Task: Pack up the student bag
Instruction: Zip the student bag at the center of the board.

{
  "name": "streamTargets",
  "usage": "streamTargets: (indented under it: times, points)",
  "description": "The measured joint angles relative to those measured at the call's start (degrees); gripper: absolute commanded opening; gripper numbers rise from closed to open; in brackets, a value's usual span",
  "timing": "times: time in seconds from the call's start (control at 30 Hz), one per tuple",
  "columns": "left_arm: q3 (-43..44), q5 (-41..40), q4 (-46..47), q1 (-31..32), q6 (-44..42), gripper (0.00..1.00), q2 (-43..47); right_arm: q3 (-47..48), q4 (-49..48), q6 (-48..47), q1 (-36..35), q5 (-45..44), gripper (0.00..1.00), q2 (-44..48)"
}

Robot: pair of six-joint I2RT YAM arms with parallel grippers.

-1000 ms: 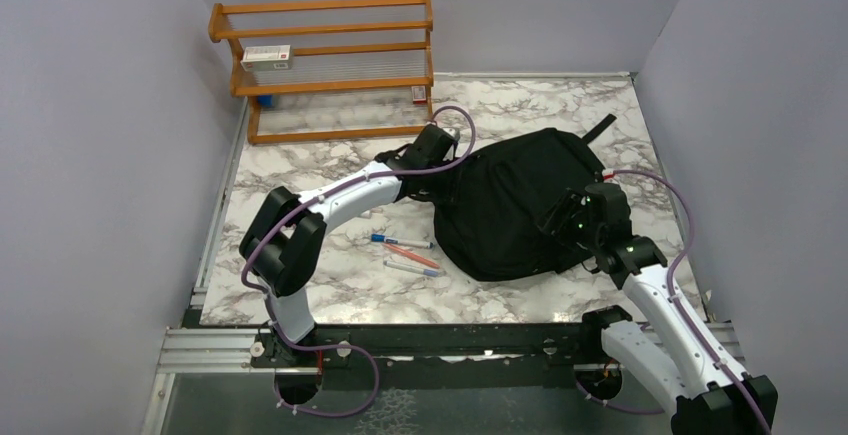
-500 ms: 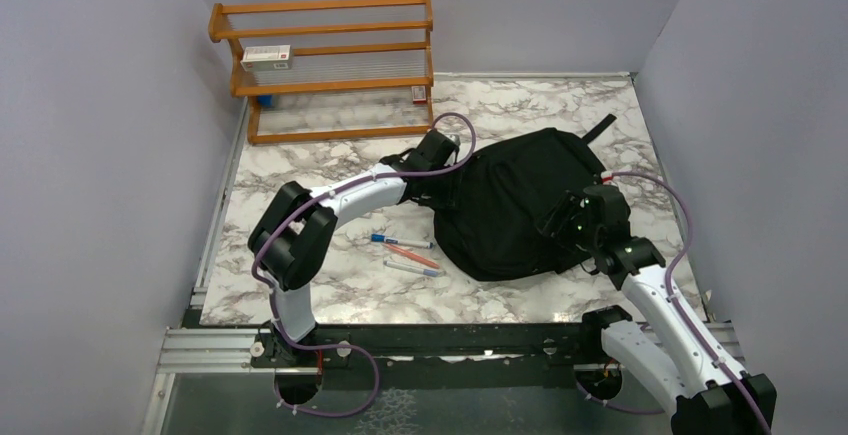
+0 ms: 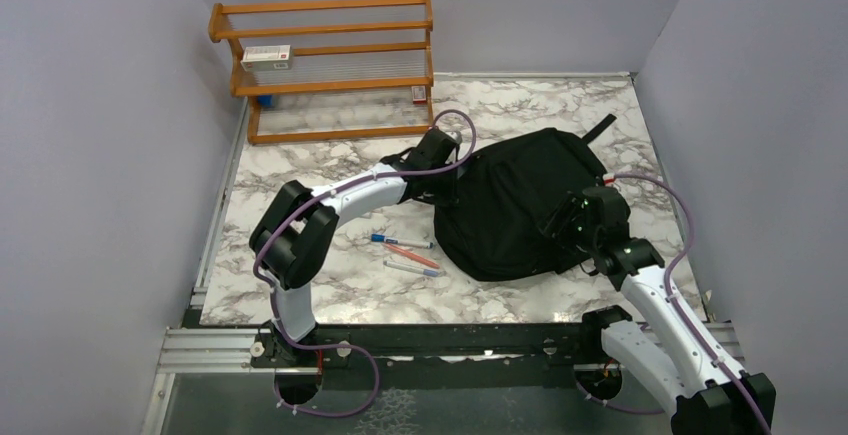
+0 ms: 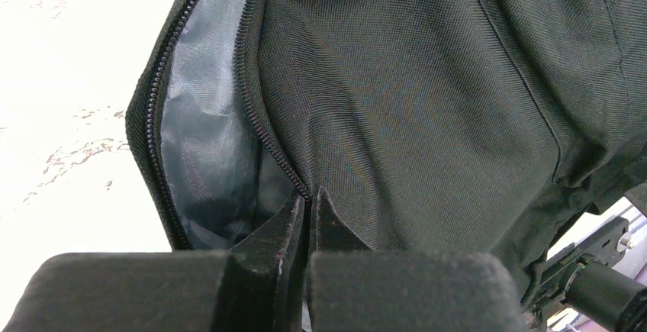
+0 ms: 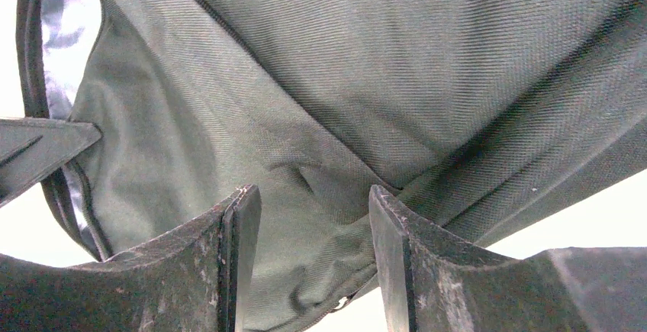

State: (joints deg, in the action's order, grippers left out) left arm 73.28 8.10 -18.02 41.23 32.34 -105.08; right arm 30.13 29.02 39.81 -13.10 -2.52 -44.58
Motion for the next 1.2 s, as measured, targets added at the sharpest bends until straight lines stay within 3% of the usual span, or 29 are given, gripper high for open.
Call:
streamTargets:
  times: [0.57,0.83,0.9,1.2]
  points:
    - [9.5,-0.1,-0.3,-2.6,-11.2,0.00,-2.4,-2.4,-0.4,3.7,0.0,-2.8,0.60,-1.5]
    - [9.9,-1.3,2.5,-2.6,-15.8,0.01,-4.3,-2.4,-0.7,3.7,0.0,-2.8,0.60,-1.7]
    - [9.7,-1.9,3.1,-2.6,-16.4,0.13,-4.7,-2.4,-0.8,3.7,0.0,-2.8,0.60,-1.7]
    - [3.0,-3.9,6.5,-2.7,-17.1,0.47,-3.7,-2.4,-0.8,3.7,0.0,-2.8,0.62,-1.3]
